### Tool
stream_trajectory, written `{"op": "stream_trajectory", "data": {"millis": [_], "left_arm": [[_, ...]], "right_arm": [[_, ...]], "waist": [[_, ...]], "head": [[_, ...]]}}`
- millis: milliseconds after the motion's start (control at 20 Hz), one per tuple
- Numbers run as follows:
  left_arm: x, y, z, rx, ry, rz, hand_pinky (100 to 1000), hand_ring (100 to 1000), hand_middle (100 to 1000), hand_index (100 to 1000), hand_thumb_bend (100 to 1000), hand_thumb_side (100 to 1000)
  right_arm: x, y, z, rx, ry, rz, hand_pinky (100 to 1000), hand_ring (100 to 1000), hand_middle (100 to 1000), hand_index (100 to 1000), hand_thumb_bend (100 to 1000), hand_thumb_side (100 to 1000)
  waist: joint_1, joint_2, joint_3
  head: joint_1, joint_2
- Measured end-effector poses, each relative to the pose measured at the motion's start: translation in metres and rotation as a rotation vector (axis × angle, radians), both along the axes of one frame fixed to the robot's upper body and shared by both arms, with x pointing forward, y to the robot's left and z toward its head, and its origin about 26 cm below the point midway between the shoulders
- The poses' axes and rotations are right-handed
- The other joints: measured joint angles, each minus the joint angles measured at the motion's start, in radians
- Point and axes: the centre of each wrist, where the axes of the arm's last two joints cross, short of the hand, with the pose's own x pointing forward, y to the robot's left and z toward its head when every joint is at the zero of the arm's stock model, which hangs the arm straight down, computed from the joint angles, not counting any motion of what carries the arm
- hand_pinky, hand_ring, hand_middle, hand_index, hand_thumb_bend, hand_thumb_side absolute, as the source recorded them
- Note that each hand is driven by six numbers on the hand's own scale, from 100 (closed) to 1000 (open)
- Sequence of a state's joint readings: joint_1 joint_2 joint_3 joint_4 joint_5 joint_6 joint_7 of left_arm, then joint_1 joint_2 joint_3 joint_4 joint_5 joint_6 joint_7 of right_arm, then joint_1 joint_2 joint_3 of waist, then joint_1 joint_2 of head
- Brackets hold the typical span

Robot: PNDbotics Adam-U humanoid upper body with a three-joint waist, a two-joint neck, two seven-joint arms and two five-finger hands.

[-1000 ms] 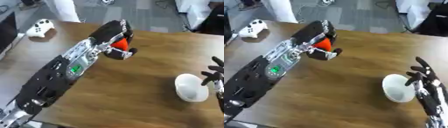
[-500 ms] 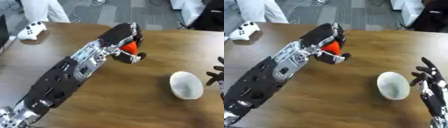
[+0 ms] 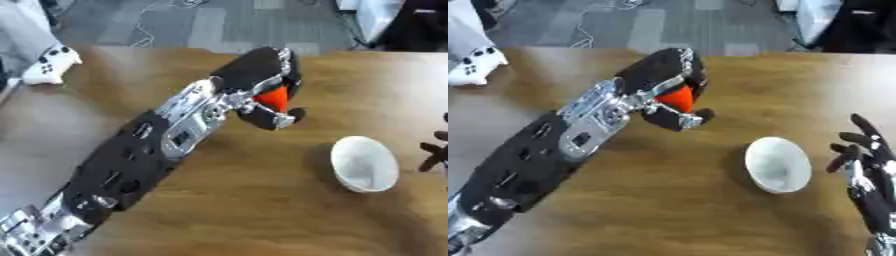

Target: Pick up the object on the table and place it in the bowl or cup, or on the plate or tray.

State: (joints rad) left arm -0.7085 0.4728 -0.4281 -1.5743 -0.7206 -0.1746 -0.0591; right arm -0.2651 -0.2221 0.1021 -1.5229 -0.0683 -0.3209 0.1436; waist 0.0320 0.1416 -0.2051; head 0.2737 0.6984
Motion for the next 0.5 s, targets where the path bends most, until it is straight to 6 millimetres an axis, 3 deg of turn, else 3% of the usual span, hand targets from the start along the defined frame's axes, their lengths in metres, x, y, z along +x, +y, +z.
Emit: {"op": "stream_trajectory", "data": {"millis": [500], "left_arm": [[0.01,-0.015,0.005,0.05,-0.009,-0.046,731,100,100,233,290,100]], "right_arm": [[-0.002,-0.007,-0.006,-0.005,0.017,-0.03,806,401,977,754,100,405]], "waist": [[0.017,0.0,-0.021]], "head": [[0.009,0.01]]}}
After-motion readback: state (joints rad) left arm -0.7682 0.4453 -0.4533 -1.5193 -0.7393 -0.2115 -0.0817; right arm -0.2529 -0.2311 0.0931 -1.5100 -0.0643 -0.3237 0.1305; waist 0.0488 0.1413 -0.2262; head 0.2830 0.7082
